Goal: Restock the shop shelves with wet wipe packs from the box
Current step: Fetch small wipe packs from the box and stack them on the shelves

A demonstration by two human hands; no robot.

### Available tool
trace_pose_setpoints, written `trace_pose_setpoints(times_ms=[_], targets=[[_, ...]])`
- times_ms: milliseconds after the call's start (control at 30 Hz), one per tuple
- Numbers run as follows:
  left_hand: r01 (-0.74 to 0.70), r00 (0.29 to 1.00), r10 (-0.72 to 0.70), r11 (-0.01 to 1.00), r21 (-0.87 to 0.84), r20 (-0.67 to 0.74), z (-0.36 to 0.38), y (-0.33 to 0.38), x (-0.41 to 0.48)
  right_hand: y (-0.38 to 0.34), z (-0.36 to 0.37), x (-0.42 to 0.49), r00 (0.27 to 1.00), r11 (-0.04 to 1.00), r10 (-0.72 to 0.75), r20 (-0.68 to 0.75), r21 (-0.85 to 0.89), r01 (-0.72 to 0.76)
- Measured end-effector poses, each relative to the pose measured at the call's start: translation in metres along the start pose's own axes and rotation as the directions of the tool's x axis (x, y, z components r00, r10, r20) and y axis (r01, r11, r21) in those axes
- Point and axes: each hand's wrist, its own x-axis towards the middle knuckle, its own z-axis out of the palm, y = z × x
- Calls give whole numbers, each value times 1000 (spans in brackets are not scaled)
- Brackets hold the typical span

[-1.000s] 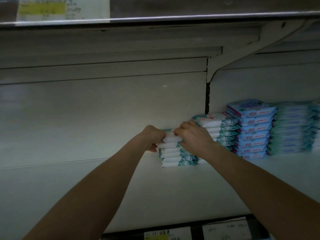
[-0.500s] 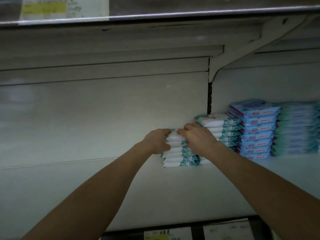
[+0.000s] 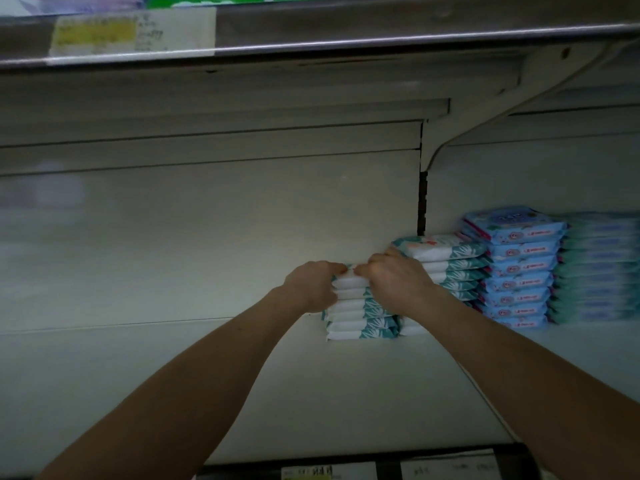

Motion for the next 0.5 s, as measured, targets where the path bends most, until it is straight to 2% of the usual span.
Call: trace_pose_setpoints(times_ms=[233, 400, 500], targets=[[32, 999, -32, 999, -9, 19, -4, 0, -6, -4, 3, 6, 997, 998, -52, -50, -41, 50], [37, 998, -23, 969, 243, -60, -6, 10, -11, -7, -10, -1, 997, 980, -57, -55, -194, 46], [65, 995, -37, 945, 320, -93, -4, 15, -10, -13, -14, -8, 1000, 980, 2, 3, -200, -1]])
